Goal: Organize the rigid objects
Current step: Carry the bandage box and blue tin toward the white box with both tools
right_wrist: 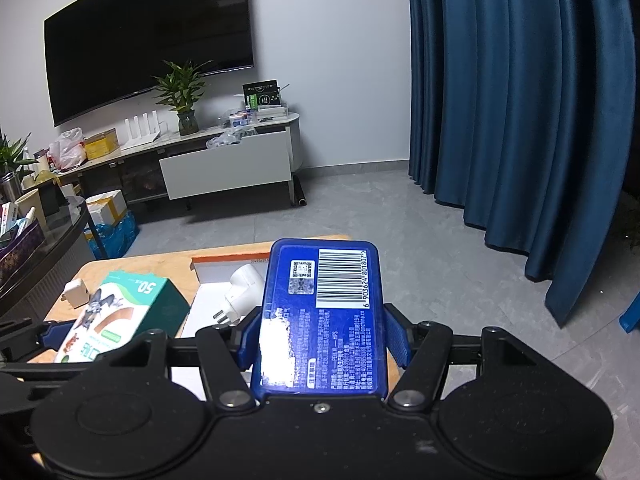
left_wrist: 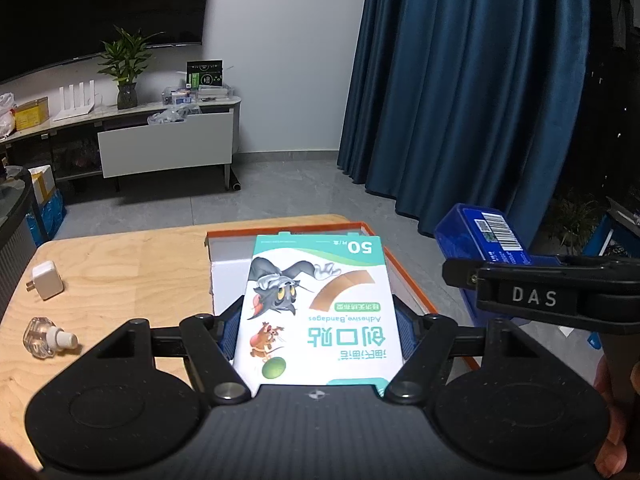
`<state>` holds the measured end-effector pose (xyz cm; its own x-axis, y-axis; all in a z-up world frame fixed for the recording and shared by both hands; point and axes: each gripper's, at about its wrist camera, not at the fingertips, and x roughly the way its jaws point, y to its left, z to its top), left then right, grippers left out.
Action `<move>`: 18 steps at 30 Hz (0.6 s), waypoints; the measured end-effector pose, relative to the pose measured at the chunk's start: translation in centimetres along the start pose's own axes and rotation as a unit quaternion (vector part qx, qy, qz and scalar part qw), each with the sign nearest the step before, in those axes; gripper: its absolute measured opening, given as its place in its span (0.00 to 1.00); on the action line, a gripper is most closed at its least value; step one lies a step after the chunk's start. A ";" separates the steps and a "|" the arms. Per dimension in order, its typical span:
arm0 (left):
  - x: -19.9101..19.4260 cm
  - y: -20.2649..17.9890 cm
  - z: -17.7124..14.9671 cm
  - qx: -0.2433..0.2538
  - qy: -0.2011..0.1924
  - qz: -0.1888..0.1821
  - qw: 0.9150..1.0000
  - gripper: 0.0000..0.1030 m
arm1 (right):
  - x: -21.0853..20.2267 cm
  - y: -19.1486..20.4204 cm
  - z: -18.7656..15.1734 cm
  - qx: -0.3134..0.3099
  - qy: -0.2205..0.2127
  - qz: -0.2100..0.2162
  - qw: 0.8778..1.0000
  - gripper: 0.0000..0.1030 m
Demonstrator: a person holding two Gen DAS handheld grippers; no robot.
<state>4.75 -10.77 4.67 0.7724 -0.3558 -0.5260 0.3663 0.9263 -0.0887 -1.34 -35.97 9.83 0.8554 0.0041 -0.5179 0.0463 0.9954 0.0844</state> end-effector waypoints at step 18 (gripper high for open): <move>1.5 1.1 -1.2 -0.020 0.026 0.003 0.999 0.69 | 2.9 0.0 -1.2 0.002 0.032 0.001 0.999 0.72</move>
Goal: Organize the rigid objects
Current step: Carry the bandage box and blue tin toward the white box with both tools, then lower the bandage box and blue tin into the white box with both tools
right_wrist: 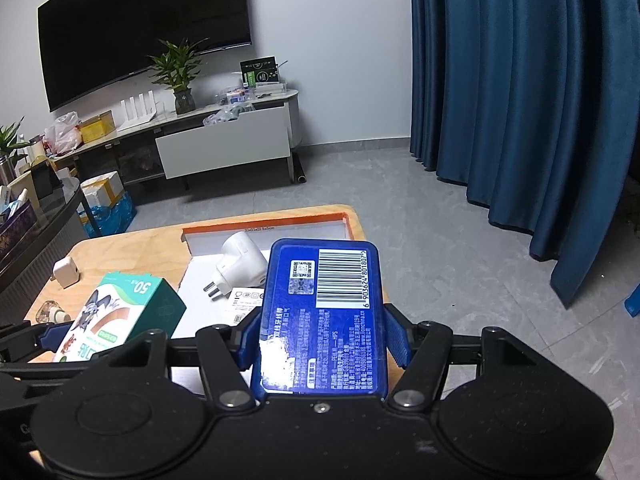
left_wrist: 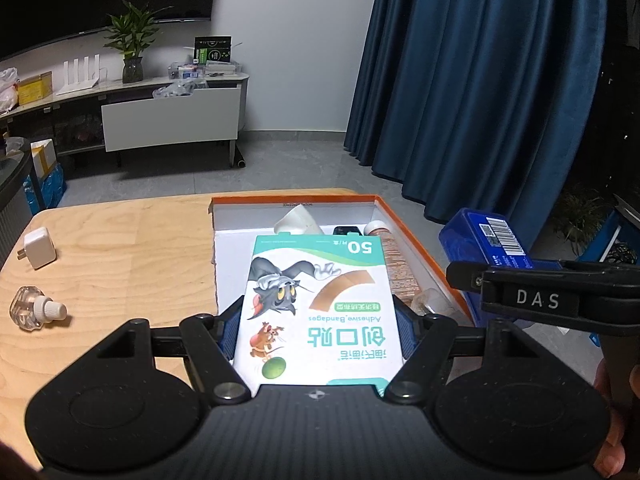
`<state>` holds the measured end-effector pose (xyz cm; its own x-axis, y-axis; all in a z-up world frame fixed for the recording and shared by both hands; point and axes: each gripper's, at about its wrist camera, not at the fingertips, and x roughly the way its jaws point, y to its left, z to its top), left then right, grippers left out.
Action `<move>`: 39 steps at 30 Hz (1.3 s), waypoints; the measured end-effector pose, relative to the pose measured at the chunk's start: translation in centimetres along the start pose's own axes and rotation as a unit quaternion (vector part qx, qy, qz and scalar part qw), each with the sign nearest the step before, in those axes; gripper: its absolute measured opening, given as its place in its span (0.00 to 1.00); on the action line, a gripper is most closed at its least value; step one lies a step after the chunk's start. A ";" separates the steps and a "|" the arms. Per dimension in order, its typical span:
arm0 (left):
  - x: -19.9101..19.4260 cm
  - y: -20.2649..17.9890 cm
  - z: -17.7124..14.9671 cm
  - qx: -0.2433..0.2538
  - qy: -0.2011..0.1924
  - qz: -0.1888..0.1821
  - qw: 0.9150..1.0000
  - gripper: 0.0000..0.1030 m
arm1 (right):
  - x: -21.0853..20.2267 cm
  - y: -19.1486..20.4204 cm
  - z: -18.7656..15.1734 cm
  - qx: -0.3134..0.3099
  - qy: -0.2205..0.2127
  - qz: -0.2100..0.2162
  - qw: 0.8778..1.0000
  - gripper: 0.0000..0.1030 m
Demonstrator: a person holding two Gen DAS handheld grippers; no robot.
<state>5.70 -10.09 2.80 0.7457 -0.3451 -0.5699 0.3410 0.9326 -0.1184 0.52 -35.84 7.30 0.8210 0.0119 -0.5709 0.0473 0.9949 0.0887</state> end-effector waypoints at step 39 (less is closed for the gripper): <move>3.3 -0.9 1.0 0.016 0.016 -0.021 1.000 0.69 | 5.1 -1.5 2.5 -0.002 0.007 0.002 1.000 0.72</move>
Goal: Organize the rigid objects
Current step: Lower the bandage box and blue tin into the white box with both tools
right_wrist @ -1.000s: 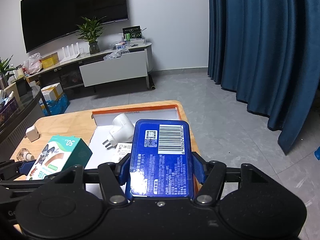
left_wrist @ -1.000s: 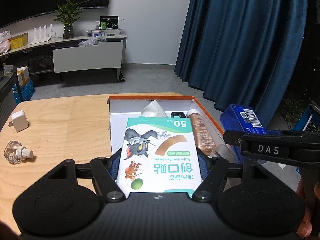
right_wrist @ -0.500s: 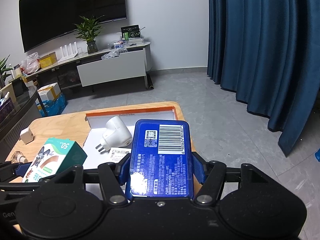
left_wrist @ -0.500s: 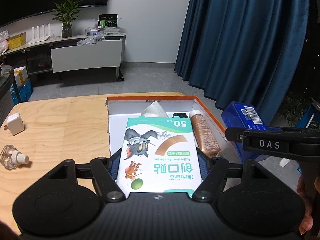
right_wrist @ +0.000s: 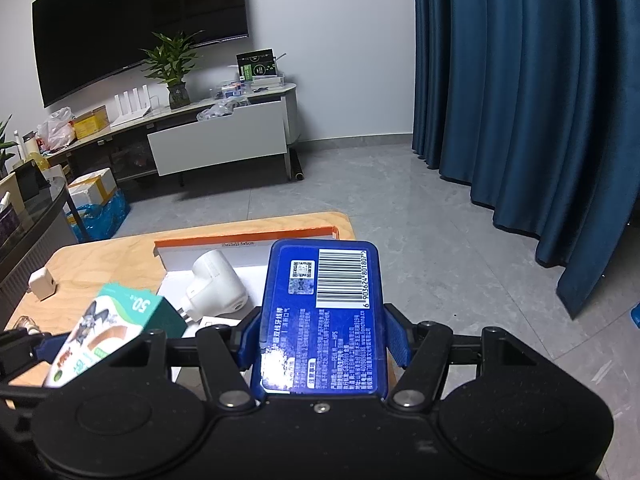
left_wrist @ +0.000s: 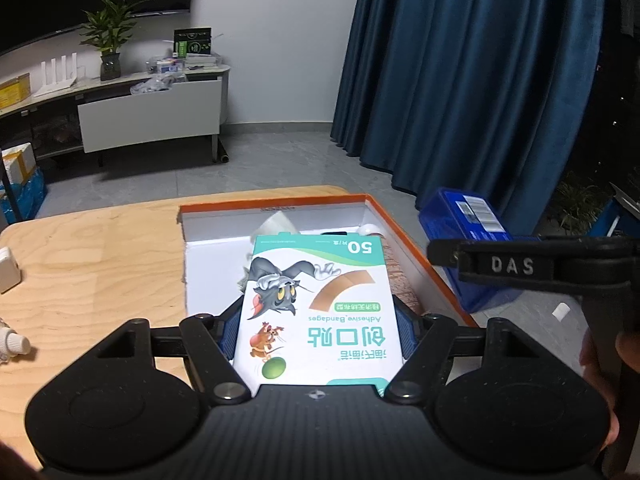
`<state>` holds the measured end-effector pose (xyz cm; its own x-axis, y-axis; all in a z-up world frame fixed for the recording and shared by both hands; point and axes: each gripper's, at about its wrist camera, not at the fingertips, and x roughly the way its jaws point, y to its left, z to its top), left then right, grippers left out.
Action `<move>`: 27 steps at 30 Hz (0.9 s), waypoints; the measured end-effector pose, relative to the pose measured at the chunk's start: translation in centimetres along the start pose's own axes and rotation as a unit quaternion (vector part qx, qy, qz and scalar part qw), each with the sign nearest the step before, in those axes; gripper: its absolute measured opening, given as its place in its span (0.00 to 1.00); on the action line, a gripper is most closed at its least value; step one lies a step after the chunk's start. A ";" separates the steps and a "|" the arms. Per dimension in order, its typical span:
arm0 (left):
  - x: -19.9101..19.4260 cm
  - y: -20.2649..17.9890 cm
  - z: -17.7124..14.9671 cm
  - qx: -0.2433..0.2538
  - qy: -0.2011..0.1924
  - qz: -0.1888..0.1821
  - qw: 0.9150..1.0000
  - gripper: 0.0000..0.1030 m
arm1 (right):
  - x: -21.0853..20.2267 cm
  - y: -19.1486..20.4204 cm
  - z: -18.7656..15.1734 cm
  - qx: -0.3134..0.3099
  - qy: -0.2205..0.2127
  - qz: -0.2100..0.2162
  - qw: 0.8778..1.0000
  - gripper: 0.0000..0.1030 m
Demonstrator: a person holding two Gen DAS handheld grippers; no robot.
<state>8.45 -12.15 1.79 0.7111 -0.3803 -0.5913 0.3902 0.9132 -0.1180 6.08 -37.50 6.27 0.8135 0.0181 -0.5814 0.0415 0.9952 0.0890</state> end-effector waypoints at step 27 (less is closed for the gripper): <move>1.1 -0.9 -0.6 0.007 0.020 -0.013 1.000 0.70 | 2.2 0.9 0.5 -0.016 0.004 0.016 1.000 0.72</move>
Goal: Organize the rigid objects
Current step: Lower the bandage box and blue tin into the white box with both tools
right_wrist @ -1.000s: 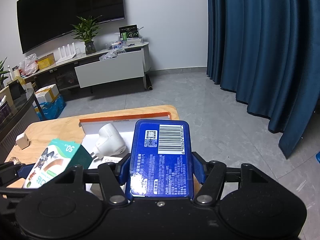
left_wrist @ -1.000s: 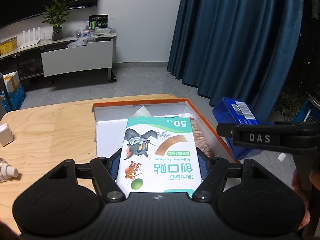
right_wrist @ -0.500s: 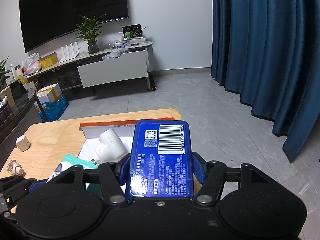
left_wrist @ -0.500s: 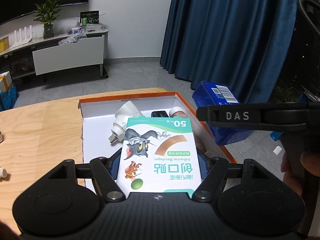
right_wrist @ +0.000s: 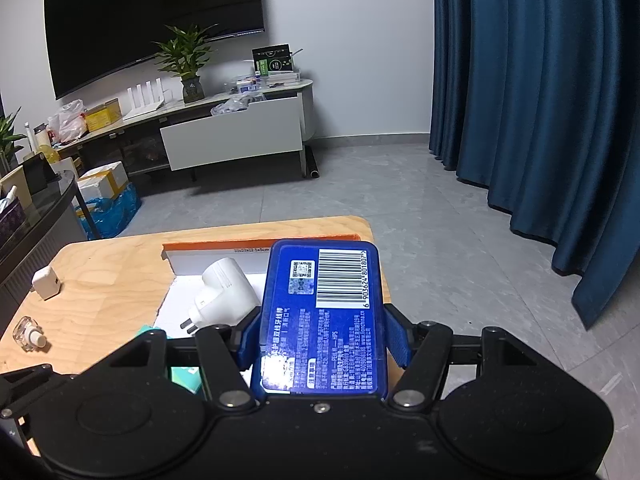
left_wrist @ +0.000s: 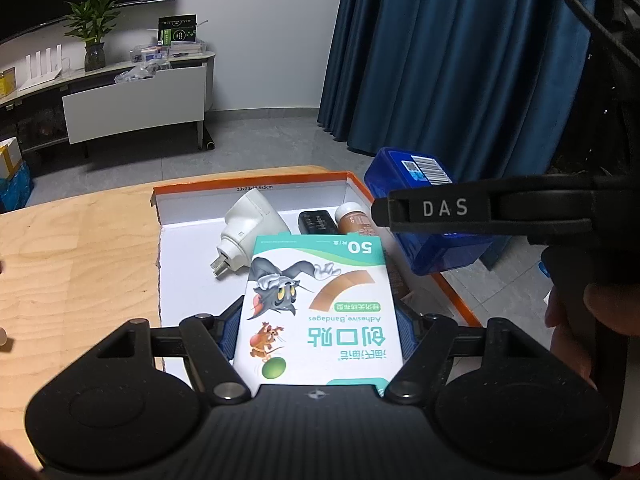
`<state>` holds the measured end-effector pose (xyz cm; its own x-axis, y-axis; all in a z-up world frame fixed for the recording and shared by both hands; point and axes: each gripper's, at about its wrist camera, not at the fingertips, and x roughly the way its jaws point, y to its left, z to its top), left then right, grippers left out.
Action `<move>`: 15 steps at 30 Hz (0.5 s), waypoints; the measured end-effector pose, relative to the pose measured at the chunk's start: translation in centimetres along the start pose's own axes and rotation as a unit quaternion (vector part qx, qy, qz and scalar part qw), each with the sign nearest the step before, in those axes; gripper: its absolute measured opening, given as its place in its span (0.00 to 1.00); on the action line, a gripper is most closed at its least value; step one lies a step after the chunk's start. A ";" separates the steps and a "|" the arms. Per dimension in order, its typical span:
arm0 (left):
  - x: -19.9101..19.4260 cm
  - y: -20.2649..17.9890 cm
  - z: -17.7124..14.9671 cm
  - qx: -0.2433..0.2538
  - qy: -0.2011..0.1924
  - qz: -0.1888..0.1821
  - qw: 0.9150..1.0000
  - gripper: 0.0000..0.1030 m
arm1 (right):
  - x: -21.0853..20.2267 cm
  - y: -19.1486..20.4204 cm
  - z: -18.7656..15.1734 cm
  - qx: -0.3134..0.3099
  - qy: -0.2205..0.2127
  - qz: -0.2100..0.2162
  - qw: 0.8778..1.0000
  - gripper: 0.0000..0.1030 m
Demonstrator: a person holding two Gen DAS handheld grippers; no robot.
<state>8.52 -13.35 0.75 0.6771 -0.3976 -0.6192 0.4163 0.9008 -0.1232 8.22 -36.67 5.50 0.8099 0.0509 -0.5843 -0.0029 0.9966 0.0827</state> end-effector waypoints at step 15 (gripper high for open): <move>0.1 -0.2 -0.5 0.000 0.004 -0.002 1.000 0.70 | 0.4 0.4 0.1 -0.005 -0.001 0.010 1.000 0.72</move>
<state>8.21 -13.54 0.30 0.6698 -0.4005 -0.6253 0.4195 0.8989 -0.1265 8.63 -36.21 5.37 0.8110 0.0701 -0.5809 -0.0250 0.9960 0.0853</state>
